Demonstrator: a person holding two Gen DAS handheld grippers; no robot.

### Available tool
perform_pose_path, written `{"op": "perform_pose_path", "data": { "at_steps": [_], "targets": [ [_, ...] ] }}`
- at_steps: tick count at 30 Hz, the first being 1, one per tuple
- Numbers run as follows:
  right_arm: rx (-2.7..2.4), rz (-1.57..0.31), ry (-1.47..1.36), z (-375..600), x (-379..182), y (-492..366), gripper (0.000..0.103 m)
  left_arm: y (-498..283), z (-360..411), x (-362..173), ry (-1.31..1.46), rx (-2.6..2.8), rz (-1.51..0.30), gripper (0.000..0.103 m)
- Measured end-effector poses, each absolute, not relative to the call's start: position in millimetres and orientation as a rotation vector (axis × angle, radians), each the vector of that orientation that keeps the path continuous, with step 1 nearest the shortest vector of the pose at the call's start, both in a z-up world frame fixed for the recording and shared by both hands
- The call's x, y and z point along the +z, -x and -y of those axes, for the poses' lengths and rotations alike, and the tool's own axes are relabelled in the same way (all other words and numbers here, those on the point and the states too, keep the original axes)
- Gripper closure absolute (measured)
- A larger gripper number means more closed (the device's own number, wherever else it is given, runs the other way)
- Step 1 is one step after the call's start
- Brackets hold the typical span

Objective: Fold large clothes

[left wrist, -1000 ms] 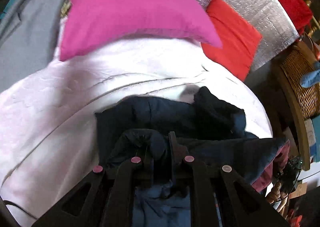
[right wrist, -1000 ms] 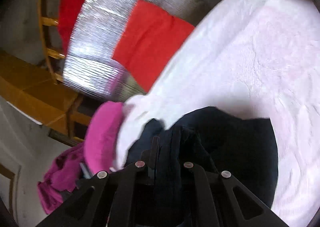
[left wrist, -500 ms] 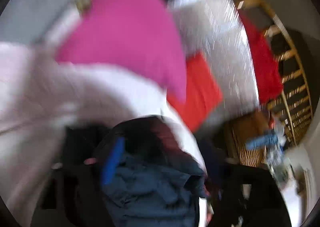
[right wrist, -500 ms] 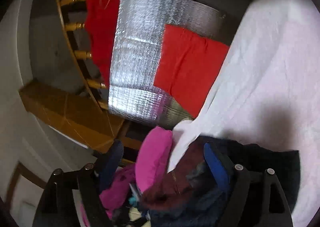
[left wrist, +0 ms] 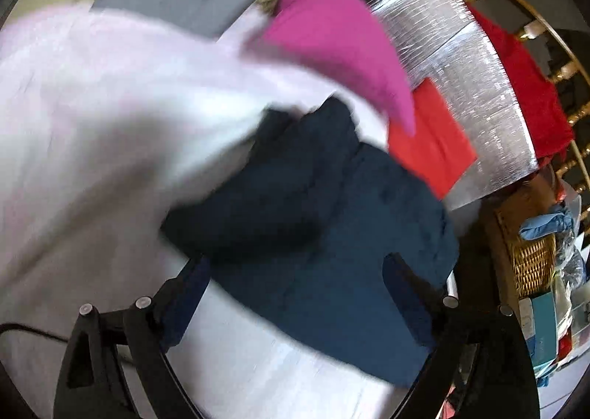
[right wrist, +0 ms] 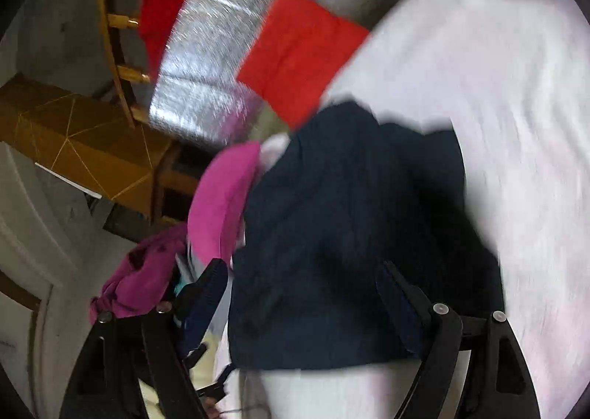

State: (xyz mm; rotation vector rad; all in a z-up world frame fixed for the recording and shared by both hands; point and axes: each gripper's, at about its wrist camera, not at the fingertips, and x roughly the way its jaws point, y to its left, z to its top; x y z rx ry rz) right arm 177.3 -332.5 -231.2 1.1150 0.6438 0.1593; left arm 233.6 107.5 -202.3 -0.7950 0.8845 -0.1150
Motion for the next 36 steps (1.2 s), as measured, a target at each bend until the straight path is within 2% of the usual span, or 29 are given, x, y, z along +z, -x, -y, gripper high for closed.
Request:
{"op": "perform_pose_path", "data": {
  "at_steps": [3,11,14,18,21,24,27,29,31,34,36],
  "targets": [
    [0.143,-0.712,-1.172,320.9,-256.3,-170.3,0.018,-237.0,-115.9,-220.0,0.836,-0.073,-0.952,0.009],
    [0.062,-0.728,-1.318,326.4,-288.8,-171.2,0.02,-252.8,-123.0,-239.1,0.914,-0.057,-0.963,0.009],
    [0.034,-0.745,-1.256,322.8,-281.7,-161.1,0.02,-263.1,-116.4,-240.4,0.864,-0.066,-0.978,0.009],
    [-0.012,-0.808,-1.254,322.0,-301.9,-162.3,0.024,-265.7,-115.9,-241.0,0.852,-0.059,-0.972,0.009],
    [-0.018,-0.72,-1.304,337.4,-314.3,-167.9,0.028,-266.8,-111.5,-239.5,0.826,-0.045,-0.955,0.009],
    [0.01,-0.611,-1.369,353.2,-320.8,-175.7,0.028,-267.6,-112.0,-240.3,0.824,-0.048,-0.934,0.009],
    [0.039,-0.575,-1.358,356.3,-324.5,-190.0,0.028,-271.1,-112.4,-241.7,0.838,-0.052,-0.91,0.015],
    [0.045,-0.596,-1.328,354.2,-324.4,-199.6,0.028,-272.6,-111.5,-241.1,0.829,-0.051,-0.896,0.026],
    [0.042,-0.621,-1.31,353.2,-323.7,-204.9,0.027,-273.6,-109.3,-240.0,0.819,-0.05,-0.88,0.031],
    [0.031,-0.624,-1.313,353.7,-325.4,-204.4,0.029,-275.7,-104.9,-239.8,0.799,-0.038,-0.869,0.03],
    [0.021,-0.63,-1.289,351.1,-324.1,-202.3,0.029,-276.4,-103.7,-242.3,0.803,-0.032,-0.868,0.025]
  ]
}}
